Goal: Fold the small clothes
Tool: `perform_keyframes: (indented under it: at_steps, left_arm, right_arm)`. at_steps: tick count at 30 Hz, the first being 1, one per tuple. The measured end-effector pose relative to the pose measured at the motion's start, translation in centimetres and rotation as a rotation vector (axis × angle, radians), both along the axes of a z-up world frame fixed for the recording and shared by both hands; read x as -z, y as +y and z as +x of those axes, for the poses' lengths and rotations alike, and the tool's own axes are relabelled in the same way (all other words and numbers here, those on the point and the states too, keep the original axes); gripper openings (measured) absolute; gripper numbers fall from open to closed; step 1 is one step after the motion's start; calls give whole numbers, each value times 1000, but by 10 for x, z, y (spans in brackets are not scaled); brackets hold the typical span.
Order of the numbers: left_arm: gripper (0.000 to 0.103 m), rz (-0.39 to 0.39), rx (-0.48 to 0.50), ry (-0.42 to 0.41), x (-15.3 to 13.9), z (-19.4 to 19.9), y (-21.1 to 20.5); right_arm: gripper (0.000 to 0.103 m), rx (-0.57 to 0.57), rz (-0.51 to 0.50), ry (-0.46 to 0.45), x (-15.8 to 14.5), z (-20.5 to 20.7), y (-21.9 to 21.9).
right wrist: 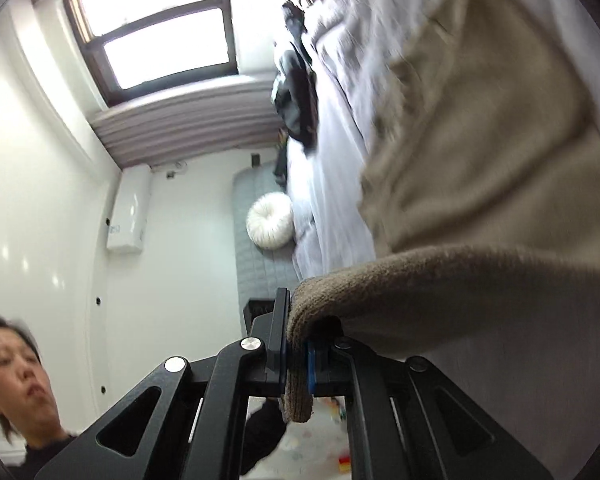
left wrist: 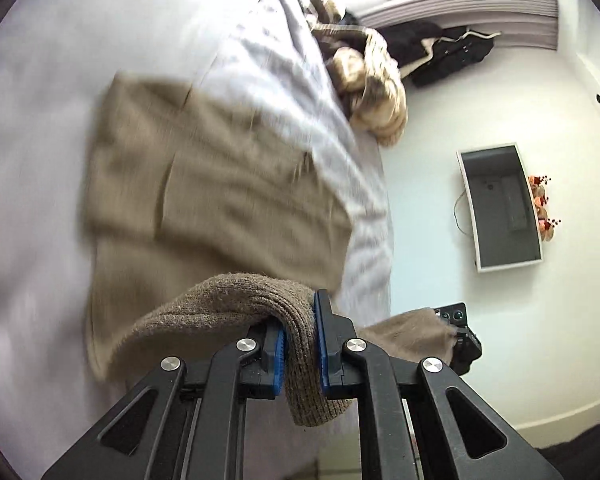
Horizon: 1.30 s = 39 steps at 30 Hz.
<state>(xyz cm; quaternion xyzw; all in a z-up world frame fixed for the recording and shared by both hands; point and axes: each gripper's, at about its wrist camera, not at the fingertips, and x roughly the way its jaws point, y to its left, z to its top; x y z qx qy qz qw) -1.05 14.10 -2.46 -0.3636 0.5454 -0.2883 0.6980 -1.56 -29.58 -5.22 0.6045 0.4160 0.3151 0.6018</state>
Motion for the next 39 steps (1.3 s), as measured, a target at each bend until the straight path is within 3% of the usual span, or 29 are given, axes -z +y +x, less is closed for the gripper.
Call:
perform_keyframes:
  at_steps: [8, 12, 15, 17, 22, 24, 25, 26, 27, 29, 31, 34, 39]
  left_arm:
    - [14, 120, -38, -21, 31, 95, -19]
    - [14, 208, -26, -3, 61, 125, -31]
    - [16, 295, -43, 47, 86, 143, -34]
    - [28, 403, -78, 104, 100, 151, -34]
    - [28, 484, -77, 86, 92, 157, -37]
    - [28, 517, -95, 37, 74, 153, -35]
    - [28, 536, -103, 14, 66, 151, -34]
    - [28, 560, -113, -16, 56, 149, -33]
    - [28, 577, -121, -48, 47, 148, -32]
    - [28, 583, -130, -89, 33, 147, -29]
    - [28, 559, -113, -116, 23, 145, -28]
    - [28, 555, -20, -118, 30, 140, -41]
    - [28, 595, 70, -67, 66, 140, -75]
  right_arm:
    - [7, 154, 10, 31, 33, 89, -30]
    - [7, 164, -78, 118, 67, 130, -39]
    - [7, 199, -96, 181, 96, 148, -46]
    - [9, 218, -99, 215, 110, 153, -50]
    - [12, 242, -78, 253, 121, 159, -55]
    - [19, 258, -42, 250, 118, 158, -58]
    - [33, 267, -26, 242, 115, 156, -61]
    - [53, 281, -17, 230, 111, 156, -63]
    - [61, 298, -17, 207, 103, 156, -67]
    - [63, 314, -27, 166, 87, 155, -73]
    - [60, 298, -73, 137, 72, 155, -74]
    - [37, 191, -211, 79, 49, 162, -60]
    - [32, 5, -543, 130, 55, 176, -22]
